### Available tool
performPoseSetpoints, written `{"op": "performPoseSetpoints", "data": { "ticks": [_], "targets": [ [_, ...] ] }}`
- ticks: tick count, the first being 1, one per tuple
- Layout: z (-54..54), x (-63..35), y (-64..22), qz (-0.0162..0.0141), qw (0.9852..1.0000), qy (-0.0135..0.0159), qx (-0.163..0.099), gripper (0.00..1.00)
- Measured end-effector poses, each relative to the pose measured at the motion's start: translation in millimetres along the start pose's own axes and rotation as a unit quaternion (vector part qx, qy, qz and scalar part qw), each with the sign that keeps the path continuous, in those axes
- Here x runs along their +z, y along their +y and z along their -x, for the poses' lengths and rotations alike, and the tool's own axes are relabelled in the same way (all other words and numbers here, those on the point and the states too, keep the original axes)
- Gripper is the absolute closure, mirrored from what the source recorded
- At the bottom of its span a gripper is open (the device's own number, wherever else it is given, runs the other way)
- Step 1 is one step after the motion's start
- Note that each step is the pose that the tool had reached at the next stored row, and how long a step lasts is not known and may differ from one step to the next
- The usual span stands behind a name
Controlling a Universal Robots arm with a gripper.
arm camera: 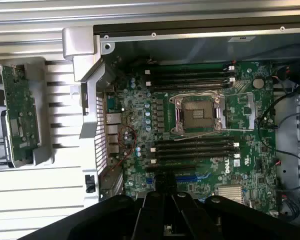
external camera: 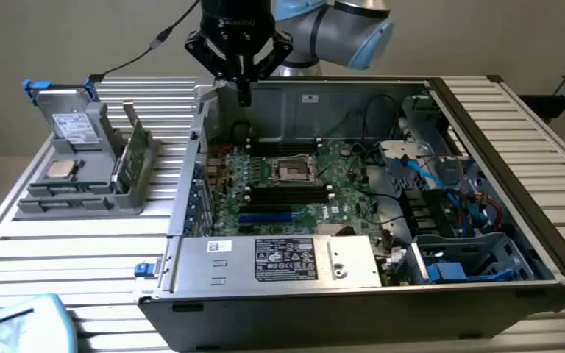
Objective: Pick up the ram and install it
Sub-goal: 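Reach for the ram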
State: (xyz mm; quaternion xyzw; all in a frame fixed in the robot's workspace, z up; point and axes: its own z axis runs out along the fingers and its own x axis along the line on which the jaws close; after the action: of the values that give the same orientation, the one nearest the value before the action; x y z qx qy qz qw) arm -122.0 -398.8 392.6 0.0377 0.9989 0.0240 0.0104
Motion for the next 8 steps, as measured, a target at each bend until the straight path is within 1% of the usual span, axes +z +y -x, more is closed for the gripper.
{"op": "performPoseSetpoints", "data": {
  "ticks": [8],
  "targets": [
    [-0.1, 0.0, 0.0, 0.0000, 1.0000, 0.0000, 0.000, 0.89]
  ]
}}
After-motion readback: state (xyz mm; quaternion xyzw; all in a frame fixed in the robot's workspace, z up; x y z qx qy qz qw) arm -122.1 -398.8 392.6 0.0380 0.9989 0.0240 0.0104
